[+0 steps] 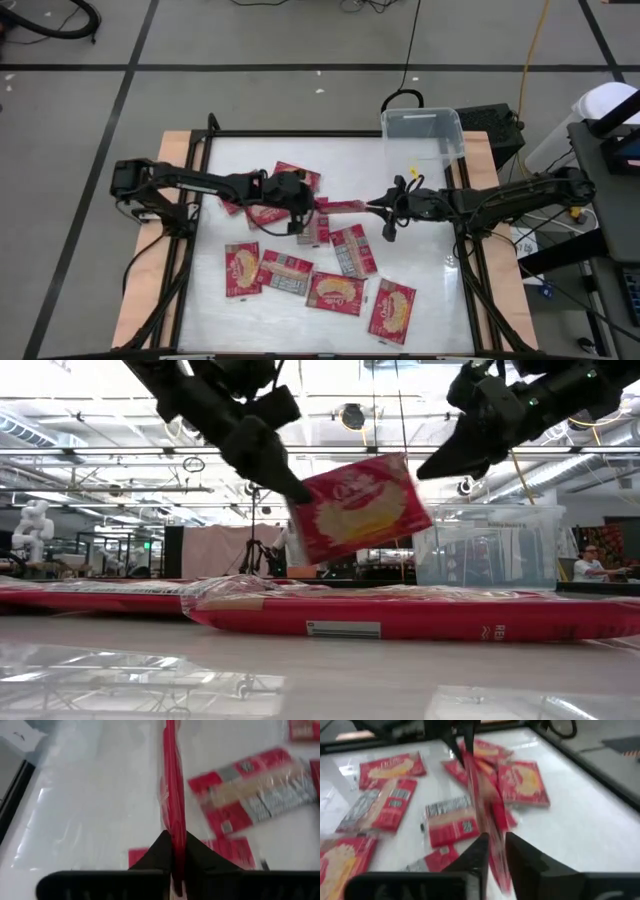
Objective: Sort popcorn bags into baskets
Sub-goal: Put the red popcorn bag into the transparent bin
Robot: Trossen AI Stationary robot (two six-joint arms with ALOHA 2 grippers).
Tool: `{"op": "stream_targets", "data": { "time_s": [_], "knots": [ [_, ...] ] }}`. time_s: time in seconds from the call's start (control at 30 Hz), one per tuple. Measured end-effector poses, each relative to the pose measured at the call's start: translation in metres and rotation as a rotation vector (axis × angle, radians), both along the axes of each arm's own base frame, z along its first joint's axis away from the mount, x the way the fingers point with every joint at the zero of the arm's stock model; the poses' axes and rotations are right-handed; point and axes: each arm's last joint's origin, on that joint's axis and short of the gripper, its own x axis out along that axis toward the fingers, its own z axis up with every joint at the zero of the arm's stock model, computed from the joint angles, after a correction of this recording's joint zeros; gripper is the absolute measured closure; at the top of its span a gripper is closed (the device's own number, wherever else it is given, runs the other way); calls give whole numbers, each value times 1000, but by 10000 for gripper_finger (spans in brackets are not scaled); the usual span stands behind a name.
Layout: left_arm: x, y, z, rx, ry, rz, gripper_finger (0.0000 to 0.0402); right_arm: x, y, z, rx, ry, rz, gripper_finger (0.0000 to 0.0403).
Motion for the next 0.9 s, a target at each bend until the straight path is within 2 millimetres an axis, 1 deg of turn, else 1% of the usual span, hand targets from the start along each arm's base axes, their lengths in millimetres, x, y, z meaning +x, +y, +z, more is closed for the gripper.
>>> {"op": "stream_targets", "data": {
  "time_s": [0.1,0.2,0.27,0.37,0.47,0.6,0.7,0.9],
  "knots": [
    [-8,0,-1,6,77,-10,381,-2,4,-3,36,27,0,297],
    [-10,-1,-4,-1,113,-8,383,0,8,-5,44,25,-22,265],
    [-10,-3,-5,-8,113,-7,383,4,8,-7,19,5,-75,247],
    [-8,-6,-6,-6,111,-14,383,16,9,-11,-5,-35,-69,227],
    [-8,-8,-6,-12,105,-13,383,27,11,-17,-39,-61,-46,218],
    [-8,-8,-7,-13,117,-3,383,42,13,-27,-84,-94,-23,216],
    [-9,-8,-7,-13,124,-4,379,47,12,-32,-97,-110,-23,216],
    [-9,-8,-7,-10,127,-7,381,58,10,-37,-52,-177,-4,216]
  ]
}}
